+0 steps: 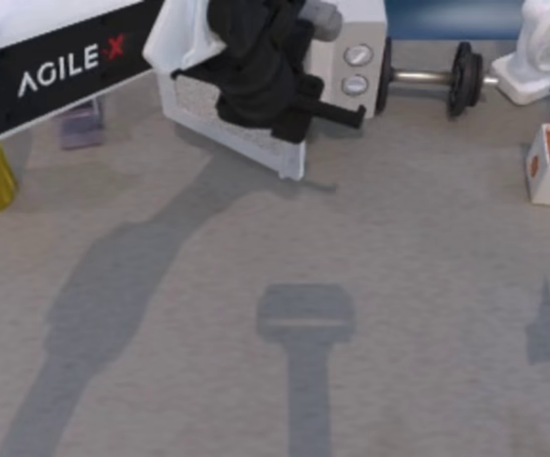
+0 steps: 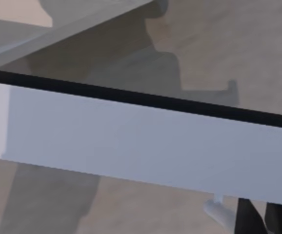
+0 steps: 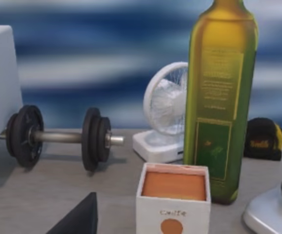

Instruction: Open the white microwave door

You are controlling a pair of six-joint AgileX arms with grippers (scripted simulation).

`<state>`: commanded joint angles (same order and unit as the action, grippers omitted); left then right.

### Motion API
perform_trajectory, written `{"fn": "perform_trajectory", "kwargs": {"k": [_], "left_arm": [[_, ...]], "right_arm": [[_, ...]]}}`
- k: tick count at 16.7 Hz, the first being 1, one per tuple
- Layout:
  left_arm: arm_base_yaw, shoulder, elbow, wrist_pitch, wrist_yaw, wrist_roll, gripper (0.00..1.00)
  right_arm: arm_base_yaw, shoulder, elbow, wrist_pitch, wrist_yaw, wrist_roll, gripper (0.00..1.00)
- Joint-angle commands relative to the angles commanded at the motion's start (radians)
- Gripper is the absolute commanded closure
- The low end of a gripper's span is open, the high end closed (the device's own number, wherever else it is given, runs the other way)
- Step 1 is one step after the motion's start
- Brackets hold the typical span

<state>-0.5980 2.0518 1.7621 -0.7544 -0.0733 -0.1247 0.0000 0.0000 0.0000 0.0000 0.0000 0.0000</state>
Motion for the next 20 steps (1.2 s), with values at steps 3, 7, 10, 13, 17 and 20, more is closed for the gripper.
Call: {"fn": "perform_trajectory", "kwargs": {"k": [3,7,10,13,17,20], "left_arm": [[0.000,0.000,0.000,0.000,0.000,0.000,1.00],[0.000,0.000,0.000,0.000,0.000,0.000,1.00],[0.000,0.000,0.000,0.000,0.000,0.000,1.00],[0.000,0.000,0.000,0.000,0.000,0.000,1.00],[0.004,-0.020,-0.034,0.013,0.024,0.031,1.00],[0.026,-0.065,-0.095,0.034,0.060,0.102,1.00]], "right_arm": [[0.000,0.000,0.000,0.000,0.000,0.000,0.00],[0.000,0.000,0.000,0.000,0.000,0.000,0.00],[0.000,0.000,0.000,0.000,0.000,0.000,0.00],[0.000,0.000,0.000,0.000,0.000,0.000,0.00],[0.000,0.000,0.000,0.000,0.000,0.000,0.00],[0.000,0.000,0.000,0.000,0.000,0.000,0.00]]}}
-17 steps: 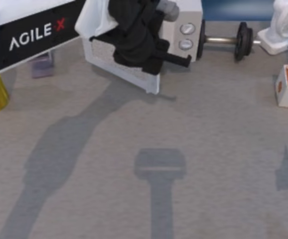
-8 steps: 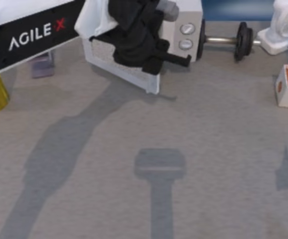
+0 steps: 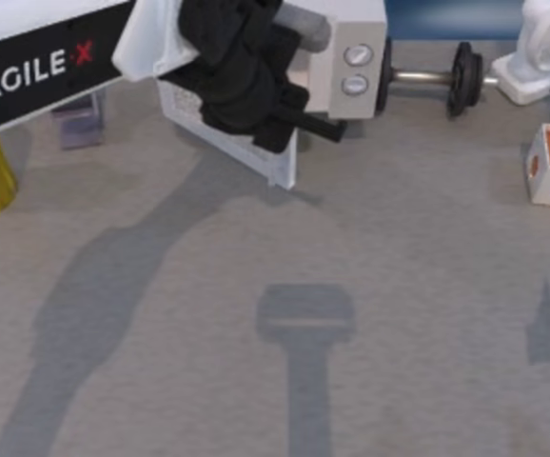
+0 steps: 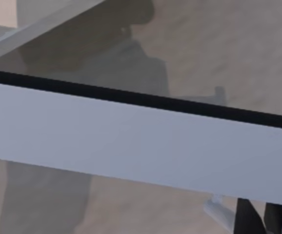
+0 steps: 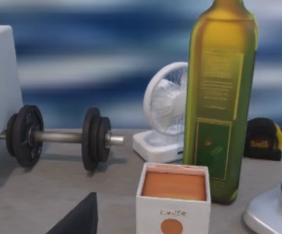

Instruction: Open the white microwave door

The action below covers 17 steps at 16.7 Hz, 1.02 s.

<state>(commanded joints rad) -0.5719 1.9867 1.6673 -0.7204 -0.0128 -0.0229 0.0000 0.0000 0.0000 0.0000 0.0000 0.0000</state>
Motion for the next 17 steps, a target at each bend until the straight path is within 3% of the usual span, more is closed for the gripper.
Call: {"fn": "perform_trajectory", "kwargs": {"k": [17], "left_arm": [[0.010,-0.021,-0.030,0.009,0.018,0.033,1.00]], "right_arm": [[0.000,0.000,0.000,0.000,0.000,0.000,0.00]]}}
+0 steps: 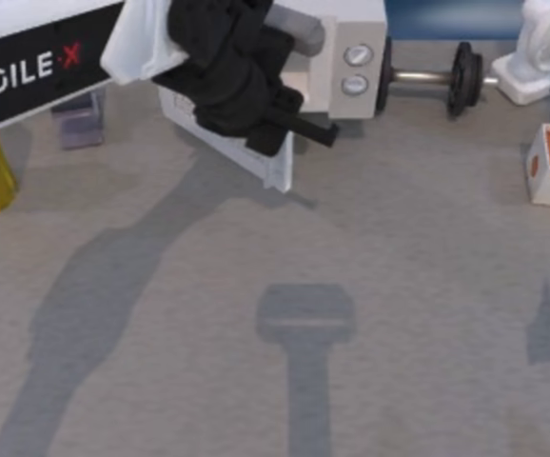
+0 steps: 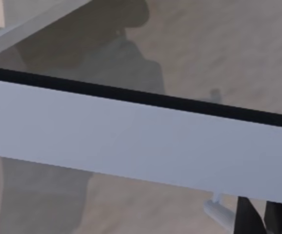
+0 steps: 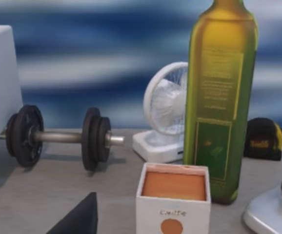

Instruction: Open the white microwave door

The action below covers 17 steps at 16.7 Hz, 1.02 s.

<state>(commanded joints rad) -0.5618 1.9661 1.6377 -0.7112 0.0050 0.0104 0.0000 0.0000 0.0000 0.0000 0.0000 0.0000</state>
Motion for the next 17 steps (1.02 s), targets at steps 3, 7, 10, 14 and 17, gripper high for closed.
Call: {"fn": "perform_trajectory", "kwargs": {"k": [3,7,10,14,17], "left_arm": [[0.000,0.000,0.000,0.000,0.000,0.000,1.00],[0.000,0.000,0.000,0.000,0.000,0.000,1.00],[0.000,0.000,0.000,0.000,0.000,0.000,1.00],[0.006,-0.013,-0.024,0.005,0.023,0.030,1.00],[0.032,-0.050,-0.069,0.014,0.062,0.103,1.00]], "right_arm": [[0.000,0.000,0.000,0.000,0.000,0.000,0.00],[0.000,0.000,0.000,0.000,0.000,0.000,0.00],[0.000,0.000,0.000,0.000,0.000,0.000,0.00],[0.000,0.000,0.000,0.000,0.000,0.000,0.00],[0.000,0.000,0.000,0.000,0.000,0.000,0.00]]}}
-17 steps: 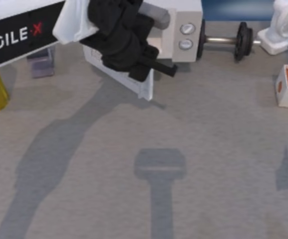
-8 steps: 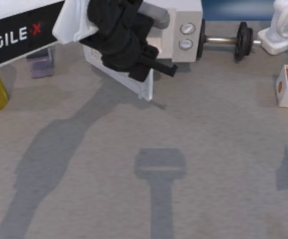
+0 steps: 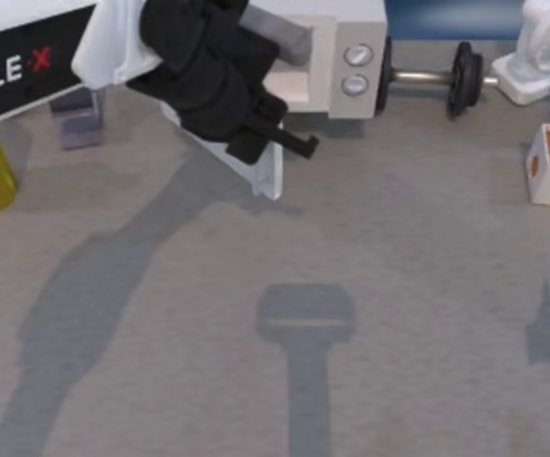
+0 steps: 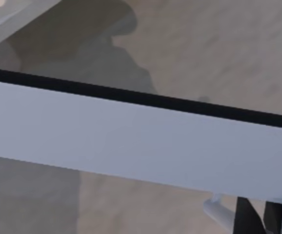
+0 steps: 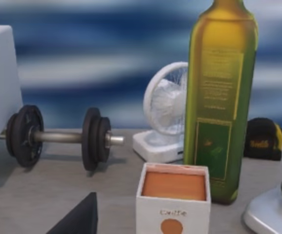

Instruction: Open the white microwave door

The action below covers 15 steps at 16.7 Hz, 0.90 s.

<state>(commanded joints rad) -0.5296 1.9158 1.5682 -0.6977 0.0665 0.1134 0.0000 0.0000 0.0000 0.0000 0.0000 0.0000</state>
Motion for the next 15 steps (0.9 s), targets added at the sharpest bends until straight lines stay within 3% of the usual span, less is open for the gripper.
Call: {"fn": "perform_trajectory", "kwargs": {"k": [3,15], "left_arm": [[0.016,-0.022,-0.028,0.005,0.025,0.047,1.00],[0.016,-0.022,-0.029,0.005,0.026,0.047,1.00]], "right_arm": [[0.000,0.000,0.000,0.000,0.000,0.000,0.00],[0.000,0.000,0.000,0.000,0.000,0.000,0.00]]}}
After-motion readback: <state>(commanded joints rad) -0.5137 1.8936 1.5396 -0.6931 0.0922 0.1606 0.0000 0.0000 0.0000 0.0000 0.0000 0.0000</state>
